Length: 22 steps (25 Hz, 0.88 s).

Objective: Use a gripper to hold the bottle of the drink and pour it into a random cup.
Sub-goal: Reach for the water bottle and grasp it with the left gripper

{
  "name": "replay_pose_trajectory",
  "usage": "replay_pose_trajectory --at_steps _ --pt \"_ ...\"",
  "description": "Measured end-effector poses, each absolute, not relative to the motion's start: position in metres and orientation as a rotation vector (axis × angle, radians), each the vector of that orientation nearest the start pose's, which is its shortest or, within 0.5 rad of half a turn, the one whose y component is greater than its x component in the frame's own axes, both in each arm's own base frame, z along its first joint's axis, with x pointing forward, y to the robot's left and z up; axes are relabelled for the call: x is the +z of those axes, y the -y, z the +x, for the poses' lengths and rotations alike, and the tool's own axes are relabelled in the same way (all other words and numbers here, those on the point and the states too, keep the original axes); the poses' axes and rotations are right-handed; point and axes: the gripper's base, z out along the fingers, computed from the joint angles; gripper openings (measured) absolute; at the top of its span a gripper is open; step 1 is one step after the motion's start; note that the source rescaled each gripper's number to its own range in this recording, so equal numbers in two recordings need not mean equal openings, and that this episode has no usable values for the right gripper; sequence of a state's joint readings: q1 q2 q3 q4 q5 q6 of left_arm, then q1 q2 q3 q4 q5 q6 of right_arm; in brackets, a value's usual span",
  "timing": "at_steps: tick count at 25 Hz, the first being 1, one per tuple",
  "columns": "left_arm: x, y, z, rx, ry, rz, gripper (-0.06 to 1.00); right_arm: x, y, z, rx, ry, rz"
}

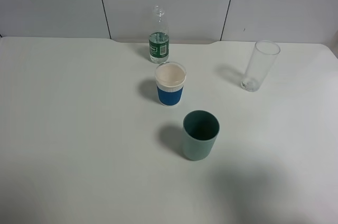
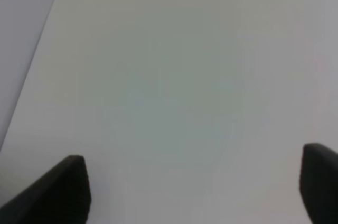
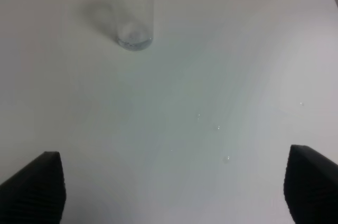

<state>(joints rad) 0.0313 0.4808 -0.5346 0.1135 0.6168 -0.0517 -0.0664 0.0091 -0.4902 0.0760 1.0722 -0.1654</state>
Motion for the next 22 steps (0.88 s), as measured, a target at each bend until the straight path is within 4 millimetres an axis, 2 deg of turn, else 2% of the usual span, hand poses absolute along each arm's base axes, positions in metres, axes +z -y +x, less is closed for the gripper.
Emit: replay_pose_trajectory --at_steps 9,22 --pt "0.298 -0.008 0.14 0.128 -2.024 0.042 0.63 0.274 -0.006 -0.003 -0.051 -2.07 -0.106" --pt "0.273 -0.008 0.2 0.164 -2.004 0.157 0.63 0.274 -0.006 -0.003 -0.051 -2.07 -0.106"
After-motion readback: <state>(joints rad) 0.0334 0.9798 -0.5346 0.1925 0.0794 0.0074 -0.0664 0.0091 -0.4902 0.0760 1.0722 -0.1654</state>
